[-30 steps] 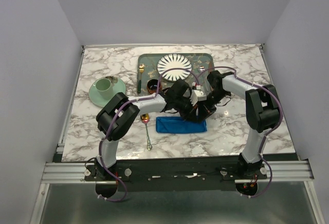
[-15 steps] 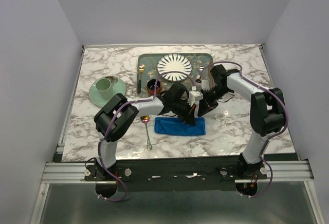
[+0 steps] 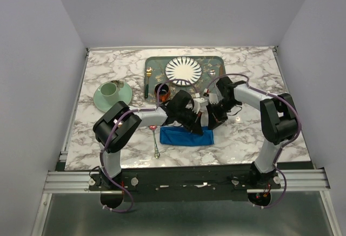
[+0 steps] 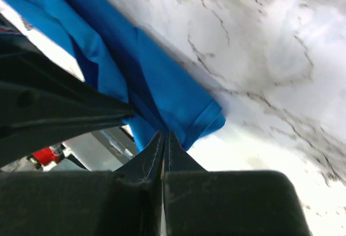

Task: Fold the napkin into a case and place the utensils inside
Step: Stuff the top corner of the smaller-rectangle-folded napkin into the folded napkin.

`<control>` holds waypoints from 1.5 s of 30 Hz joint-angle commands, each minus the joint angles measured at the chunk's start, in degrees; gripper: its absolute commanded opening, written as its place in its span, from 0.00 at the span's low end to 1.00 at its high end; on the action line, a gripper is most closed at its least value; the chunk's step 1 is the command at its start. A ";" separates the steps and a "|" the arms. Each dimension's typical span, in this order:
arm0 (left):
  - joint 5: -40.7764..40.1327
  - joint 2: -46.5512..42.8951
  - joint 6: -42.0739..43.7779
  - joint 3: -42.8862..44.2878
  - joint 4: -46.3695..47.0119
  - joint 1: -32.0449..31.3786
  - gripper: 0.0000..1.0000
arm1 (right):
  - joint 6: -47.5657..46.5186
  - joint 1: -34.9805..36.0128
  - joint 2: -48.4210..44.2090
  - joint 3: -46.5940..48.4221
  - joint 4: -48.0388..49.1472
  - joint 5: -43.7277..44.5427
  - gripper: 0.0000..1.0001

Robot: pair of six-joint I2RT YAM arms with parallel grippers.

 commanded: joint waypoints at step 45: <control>-5.42 0.31 -20.41 -1.43 -10.80 0.47 0.00 | -0.74 2.66 -1.11 -2.68 13.66 9.97 0.16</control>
